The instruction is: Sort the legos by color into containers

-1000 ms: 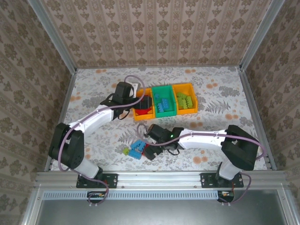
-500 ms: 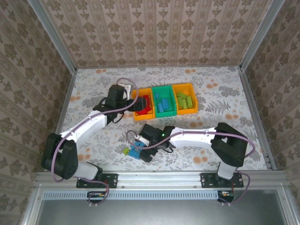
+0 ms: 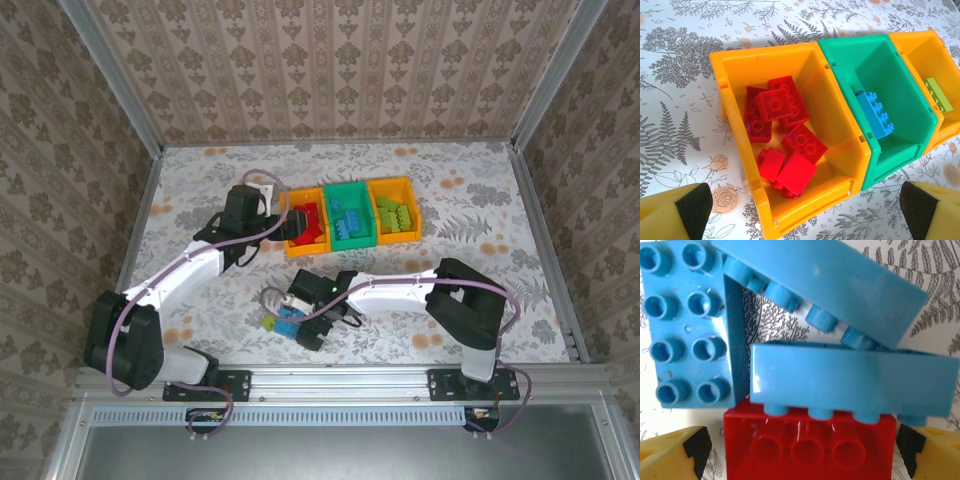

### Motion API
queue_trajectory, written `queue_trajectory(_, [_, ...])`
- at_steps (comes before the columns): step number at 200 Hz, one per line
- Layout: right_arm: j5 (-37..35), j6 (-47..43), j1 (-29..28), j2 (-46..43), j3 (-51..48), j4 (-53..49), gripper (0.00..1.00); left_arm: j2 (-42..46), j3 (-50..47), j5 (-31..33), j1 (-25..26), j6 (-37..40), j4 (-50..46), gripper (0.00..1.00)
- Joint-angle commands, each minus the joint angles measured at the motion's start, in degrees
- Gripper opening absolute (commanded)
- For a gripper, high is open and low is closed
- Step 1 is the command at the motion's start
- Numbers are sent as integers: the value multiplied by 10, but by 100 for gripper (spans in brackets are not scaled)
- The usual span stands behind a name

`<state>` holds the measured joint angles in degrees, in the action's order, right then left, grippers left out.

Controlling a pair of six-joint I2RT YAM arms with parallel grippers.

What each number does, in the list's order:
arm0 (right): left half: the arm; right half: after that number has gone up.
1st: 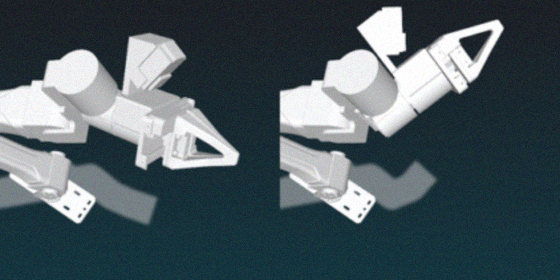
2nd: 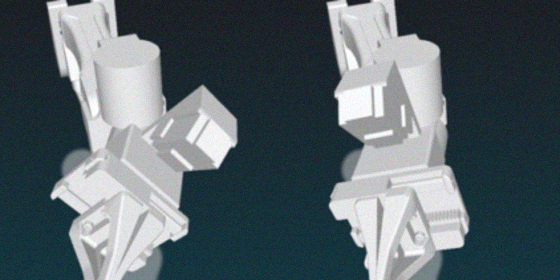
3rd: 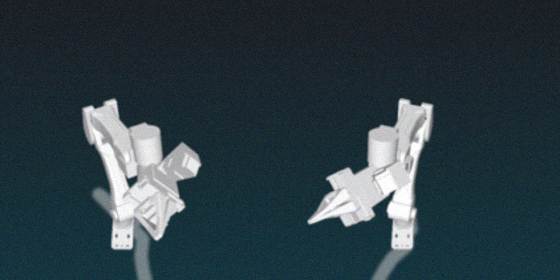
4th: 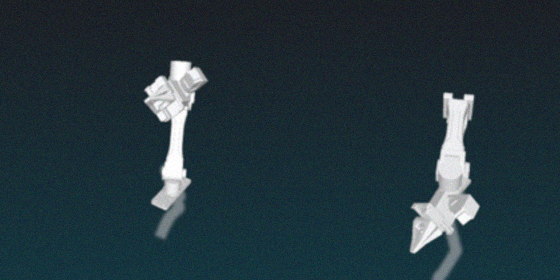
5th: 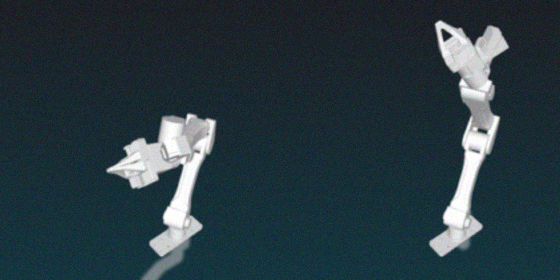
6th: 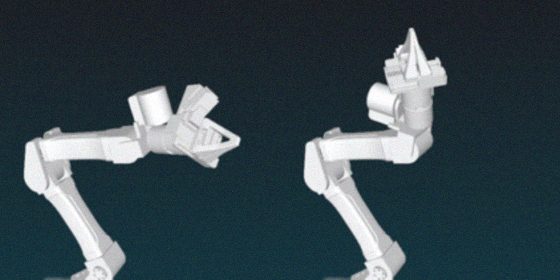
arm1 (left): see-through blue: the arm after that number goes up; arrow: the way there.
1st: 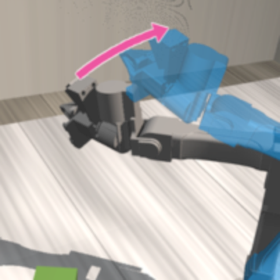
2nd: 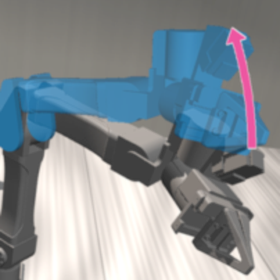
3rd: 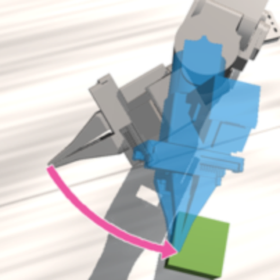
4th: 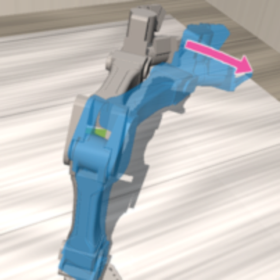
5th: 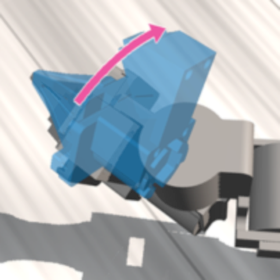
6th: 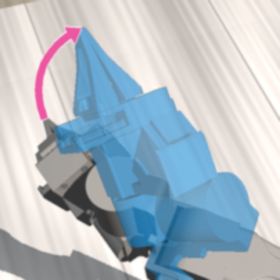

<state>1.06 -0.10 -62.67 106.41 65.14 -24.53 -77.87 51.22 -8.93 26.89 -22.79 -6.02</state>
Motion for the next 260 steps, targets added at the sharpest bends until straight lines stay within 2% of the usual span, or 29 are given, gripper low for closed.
queue_trajectory(1, [-12,-12,-1,15,13,-19,96,26,-15,9,-4,-3,-9,100])
queue_trajectory(22, [-15,-12,2,15,13,-16,90,32,-22,12,-4,-3,-8,100])
queue_trajectory(60, [-31,-23,1,11,16,-32,72,33,-27,9,-4,-8,-10,100])
queue_trajectory(86, [-41,-29,7,-24,4,-43,64,36,-28,9,-4,-8,-11,100])
queue_trajectory(126, [3,-9,60,-119,-29,11,62,45,-33,20,-21,-8,-16,100])
queue_trajectory(154, [43,24,111,-140,-23,57,62,61,-40,38,-27,-6,-28,100])
queue_trajectory(183, [42,79,158,-101,40,63,62,85,-57,63,-33,-11,-44,100])
queue_trajectory(218, [59,175,213,-10,161,30,60,108,-82,73,-39,-10,-80,100])
queue_trajectory(260, [87,259,243,92,292,-31,58,121,-114,88,-40,-41,-131,100])
